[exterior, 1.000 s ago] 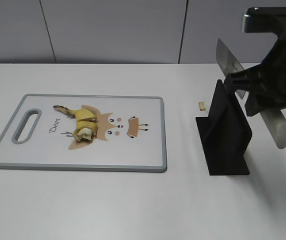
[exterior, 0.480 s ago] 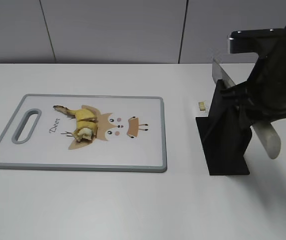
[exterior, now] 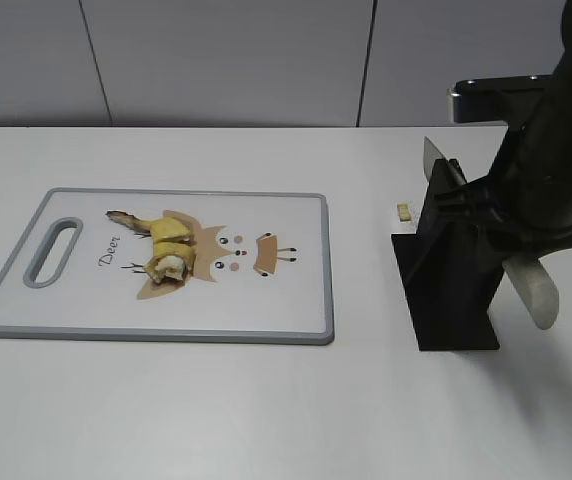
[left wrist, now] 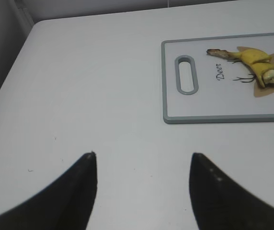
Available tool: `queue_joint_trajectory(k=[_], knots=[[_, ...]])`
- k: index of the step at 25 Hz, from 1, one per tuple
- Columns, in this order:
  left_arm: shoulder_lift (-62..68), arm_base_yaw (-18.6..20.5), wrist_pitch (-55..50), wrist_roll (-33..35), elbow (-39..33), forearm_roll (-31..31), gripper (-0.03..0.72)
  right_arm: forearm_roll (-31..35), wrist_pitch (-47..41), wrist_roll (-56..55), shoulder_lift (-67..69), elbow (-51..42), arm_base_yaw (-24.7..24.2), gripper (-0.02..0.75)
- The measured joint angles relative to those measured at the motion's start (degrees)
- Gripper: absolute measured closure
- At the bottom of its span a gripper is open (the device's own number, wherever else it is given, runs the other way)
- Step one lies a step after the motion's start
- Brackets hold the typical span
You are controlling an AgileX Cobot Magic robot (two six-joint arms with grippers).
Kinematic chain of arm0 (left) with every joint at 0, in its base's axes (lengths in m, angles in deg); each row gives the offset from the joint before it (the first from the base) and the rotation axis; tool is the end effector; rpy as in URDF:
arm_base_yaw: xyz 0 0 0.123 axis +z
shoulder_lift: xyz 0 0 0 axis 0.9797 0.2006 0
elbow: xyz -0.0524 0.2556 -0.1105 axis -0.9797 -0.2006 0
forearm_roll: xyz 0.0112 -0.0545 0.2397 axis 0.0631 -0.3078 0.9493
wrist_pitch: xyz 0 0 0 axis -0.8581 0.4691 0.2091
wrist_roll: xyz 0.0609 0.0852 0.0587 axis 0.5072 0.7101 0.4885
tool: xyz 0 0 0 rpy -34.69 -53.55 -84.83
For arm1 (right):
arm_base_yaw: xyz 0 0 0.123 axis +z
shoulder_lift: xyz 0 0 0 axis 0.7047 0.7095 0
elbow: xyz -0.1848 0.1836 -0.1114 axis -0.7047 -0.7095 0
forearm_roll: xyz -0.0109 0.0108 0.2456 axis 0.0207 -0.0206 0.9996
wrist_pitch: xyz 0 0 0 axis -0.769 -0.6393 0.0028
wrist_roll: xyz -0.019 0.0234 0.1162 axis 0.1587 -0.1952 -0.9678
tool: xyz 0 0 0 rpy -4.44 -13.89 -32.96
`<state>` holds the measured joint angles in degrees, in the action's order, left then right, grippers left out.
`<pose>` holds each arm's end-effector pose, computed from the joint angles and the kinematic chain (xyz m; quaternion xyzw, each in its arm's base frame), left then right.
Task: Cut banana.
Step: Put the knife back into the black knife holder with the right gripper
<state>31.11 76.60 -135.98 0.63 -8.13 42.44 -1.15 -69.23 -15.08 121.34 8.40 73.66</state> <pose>0.0186 0.0008 0.2543 0.0855 0.8601 0.0403 0.5012 0.2667 0.1344 0.2052 -0.0038 0.9929 0.0117 0.1180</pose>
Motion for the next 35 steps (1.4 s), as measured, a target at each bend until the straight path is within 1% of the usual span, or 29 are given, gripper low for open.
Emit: queue_joint_trajectory(k=[2, 7, 8, 11, 16, 22, 25, 28, 33, 35], knots=[[0.00, 0.00, 0.00, -0.01, 0.00, 0.00, 0.105, 0.00, -0.04, 0.00, 0.00, 0.00, 0.00, 0.545], [0.00, 0.00, 0.00, 0.02, 0.00, 0.00, 0.105, 0.00, 0.68, 0.00, 0.00, 0.00, 0.00, 0.301], [0.00, 0.00, 0.00, 0.02, 0.00, 0.00, 0.105, 0.00, 0.80, 0.00, 0.00, 0.00, 0.00, 0.263], [0.00, 0.00, 0.00, 0.03, 0.00, 0.00, 0.105, 0.00, 0.85, 0.00, 0.00, 0.14, 0.00, 0.207], [0.00, 0.00, 0.00, 0.03, 0.00, 0.00, 0.105, -0.24, -3.16, 0.93, 0.00, 3.87, 0.00, 0.193], [0.00, 0.00, 0.00, 0.01, 0.00, 0.00, 0.105, 0.00, -9.85, 8.87, -2.52, 9.94, 0.00, 0.193], [0.00, 0.00, 0.00, -0.04, 0.00, 0.00, 0.105, 0.78, -14.22, 13.22, -4.22, 11.41, 0.00, 0.193], [0.00, 0.00, 0.00, 0.03, 0.00, 0.00, 0.105, 3.21, -16.04, 17.36, -5.41, 11.48, 0.00, 0.193], [0.00, 0.00, 0.00, 0.02, 0.00, 0.00, 0.105, 12.88, -16.10, 23.51, -7.87, 10.01, 0.00, 0.193], [0.00, 0.00, 0.00, -0.06, 0.00, 0.00, 0.105, 14.84, -16.15, 24.63, -9.53, 8.35, 0.00, 0.193]])
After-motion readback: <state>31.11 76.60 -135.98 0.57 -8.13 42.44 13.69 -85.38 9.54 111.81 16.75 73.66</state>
